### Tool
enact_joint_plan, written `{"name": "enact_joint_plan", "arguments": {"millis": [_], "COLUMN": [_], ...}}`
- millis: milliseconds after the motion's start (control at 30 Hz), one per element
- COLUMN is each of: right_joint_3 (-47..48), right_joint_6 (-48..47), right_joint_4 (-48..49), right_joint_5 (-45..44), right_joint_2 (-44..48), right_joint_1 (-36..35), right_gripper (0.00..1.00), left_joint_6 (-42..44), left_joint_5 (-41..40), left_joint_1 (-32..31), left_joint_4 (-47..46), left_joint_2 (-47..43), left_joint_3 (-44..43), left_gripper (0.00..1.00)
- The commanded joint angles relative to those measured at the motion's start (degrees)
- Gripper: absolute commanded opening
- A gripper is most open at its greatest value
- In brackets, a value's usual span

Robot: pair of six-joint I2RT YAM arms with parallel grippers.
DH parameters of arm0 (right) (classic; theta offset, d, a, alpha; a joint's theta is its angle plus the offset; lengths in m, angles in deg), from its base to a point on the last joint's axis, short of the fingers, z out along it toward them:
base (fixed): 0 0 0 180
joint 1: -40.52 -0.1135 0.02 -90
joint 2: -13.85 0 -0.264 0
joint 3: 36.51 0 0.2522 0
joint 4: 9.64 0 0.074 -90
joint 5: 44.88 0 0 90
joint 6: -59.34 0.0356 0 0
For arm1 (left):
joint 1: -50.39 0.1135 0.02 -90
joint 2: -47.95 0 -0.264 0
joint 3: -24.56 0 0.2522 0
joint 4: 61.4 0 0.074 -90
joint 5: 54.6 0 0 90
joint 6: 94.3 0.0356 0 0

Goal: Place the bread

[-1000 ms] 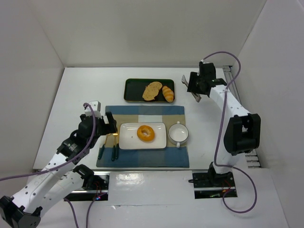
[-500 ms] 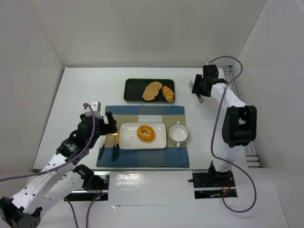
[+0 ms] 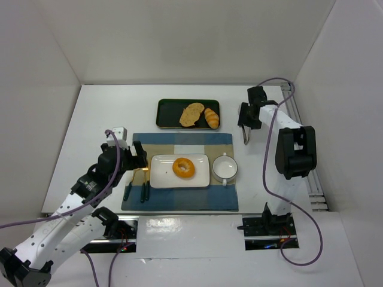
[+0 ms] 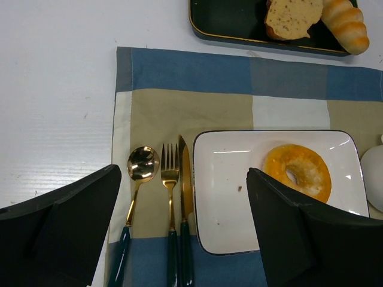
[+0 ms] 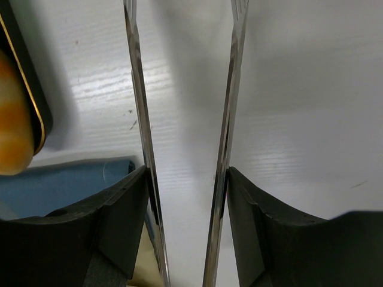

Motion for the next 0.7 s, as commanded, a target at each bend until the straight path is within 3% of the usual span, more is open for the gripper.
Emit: {"name": "enact_joint_plan", "arguments": {"millis": [0,233,667], "right_joint_3": [1.54,0.30,7.15], "right_joint_6": [-1.33,-1.87,-3.45], "right_joint_4": [-3.19,-5.05,-9.00], "right_joint_5": [0.46,1.08,-2.52], "right_joint_2": [-0.82,-2.93,-9.69], "right_joint_1": [-1.47,-2.08,-1.03], "right_gripper": [0.60,0.60,0.62], "left_joint_6": [-0.41,-0.41,0.12], "left_joint_5": [-0.29,-0.29,-0.82], "left_joint_1": [0.31,0.31,0.31], "left_joint_4": [-1.35,-1.88,-1.88], "left_joint_2": [-0.12,0.50,0.50], "left_joint_3": [-2.11,-2.11,-2.11], "left_gripper": [1.00,1.00,1.00]}}
